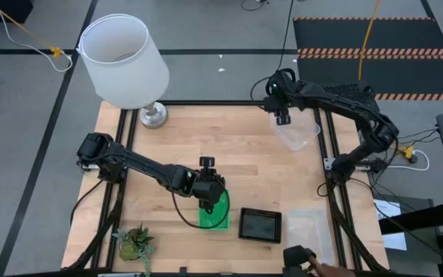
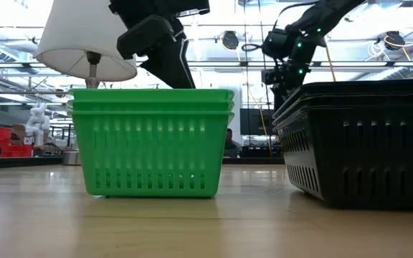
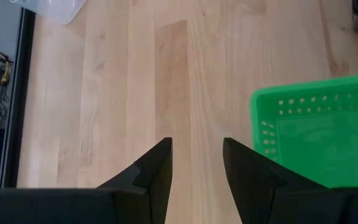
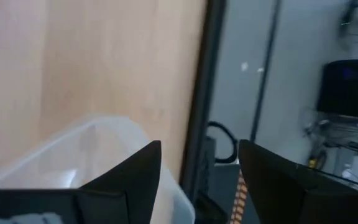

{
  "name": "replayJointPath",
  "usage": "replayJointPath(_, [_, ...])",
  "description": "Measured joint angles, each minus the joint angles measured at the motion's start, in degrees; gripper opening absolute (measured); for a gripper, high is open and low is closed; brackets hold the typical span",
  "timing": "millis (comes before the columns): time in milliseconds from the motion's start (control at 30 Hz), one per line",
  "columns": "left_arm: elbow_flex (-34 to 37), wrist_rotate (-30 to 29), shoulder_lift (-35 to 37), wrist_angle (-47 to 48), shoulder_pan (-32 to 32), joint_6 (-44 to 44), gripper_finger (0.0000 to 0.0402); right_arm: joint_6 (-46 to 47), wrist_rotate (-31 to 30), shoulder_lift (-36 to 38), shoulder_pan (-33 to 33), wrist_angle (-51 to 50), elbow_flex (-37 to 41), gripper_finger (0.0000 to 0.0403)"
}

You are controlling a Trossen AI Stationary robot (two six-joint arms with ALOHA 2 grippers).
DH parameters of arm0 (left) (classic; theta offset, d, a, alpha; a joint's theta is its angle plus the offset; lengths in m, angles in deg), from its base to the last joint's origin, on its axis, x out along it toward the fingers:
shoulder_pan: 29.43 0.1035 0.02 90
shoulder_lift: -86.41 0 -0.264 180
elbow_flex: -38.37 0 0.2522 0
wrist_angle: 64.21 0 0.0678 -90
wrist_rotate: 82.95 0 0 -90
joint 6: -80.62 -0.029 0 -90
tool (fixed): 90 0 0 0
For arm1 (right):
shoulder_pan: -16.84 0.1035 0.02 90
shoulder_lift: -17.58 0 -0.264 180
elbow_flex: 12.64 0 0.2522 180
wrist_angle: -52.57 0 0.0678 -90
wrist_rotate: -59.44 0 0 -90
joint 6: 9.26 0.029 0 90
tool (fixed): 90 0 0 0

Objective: Stack baskets by color
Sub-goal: Stack the top transparent bin on top of the bottom stacked transparent bins

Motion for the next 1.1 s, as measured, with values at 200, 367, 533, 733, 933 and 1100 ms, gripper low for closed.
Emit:
replayJointPath(200, [0.00,1.83,0.00,-0.19,-0.52,0.16,0.0145,-1.28,6.19,-1.48,-2.16,-6.98,-1.69,0.0191])
replayJointPath(367, [0.00,3.04,0.00,-1.54,-0.73,-0.04,0.0145,-4.22,7.30,-1.47,-3.55,-7.68,-0.62,0.0182])
replayJointPath(533, [0.00,3.06,0.00,-2.37,-0.72,-0.10,0.0145,-7.07,7.40,-1.58,-4.66,-4.17,1.64,0.0169])
replayJointPath(733, [0.00,4.79,0.00,-4.58,-0.76,-0.95,0.0145,-8.18,7.41,-1.58,-5.75,-1.50,2.51,0.0151])
replayJointPath(933, [-0.02,5.62,0.00,-5.82,-0.74,-1.78,0.0145,-7.92,7.43,-4.30,-5.75,-2.14,2.53,0.0144])
replayJointPath(1100, [-0.02,5.62,0.00,-5.82,-0.74,-1.76,0.0145,-8.15,7.21,-8.29,-5.75,-0.94,2.59,0.0143])
